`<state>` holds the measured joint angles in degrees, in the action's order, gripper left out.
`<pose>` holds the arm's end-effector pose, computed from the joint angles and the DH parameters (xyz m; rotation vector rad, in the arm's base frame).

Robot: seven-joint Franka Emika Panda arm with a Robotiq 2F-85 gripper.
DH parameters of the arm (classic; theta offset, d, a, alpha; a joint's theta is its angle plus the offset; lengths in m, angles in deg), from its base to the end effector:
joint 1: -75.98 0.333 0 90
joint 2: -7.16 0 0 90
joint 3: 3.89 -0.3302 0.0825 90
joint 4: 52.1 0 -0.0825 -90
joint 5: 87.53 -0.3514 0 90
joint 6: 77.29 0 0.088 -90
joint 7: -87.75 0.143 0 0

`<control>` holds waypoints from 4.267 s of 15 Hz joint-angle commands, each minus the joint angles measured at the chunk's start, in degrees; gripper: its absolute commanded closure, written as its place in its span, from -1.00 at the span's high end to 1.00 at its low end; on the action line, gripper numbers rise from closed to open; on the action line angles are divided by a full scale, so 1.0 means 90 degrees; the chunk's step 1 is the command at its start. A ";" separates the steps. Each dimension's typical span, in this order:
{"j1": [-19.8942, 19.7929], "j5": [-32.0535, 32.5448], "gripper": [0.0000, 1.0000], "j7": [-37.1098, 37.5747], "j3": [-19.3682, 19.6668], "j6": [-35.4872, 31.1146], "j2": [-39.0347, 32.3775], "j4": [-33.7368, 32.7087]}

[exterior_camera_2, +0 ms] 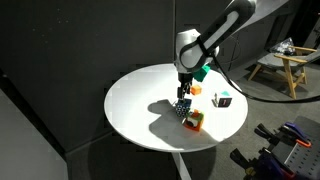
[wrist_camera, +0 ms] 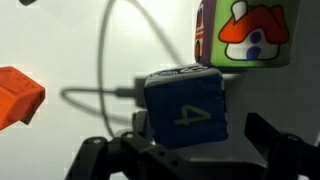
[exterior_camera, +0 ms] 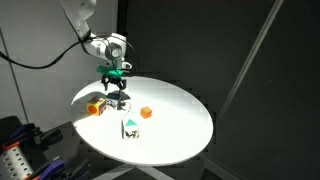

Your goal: Stack the soft blocks into a pyramid

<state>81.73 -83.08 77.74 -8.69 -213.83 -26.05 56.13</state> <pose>0.5997 0.1071 0.1918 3.0696 0.6314 -0.1293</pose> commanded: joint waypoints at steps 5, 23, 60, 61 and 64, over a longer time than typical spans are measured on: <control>-0.0110 0.0040 1.00 -0.0194 -0.0048 0.0032 -0.0592 -0.0524; 0.0174 -0.0063 -0.72 0.1745 0.0368 0.0674 -0.0198 -0.0443; -0.0228 0.0117 -0.83 -0.0232 0.0224 0.0239 0.1062 0.1280; -0.0234 0.0118 -0.83 -0.0262 0.0218 0.0221 0.1042 0.1282; -0.0248 0.0121 -0.82 -0.0336 0.0216 0.0203 0.0976 0.1287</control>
<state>80.91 -82.64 76.27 -5.75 -211.05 -17.31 67.02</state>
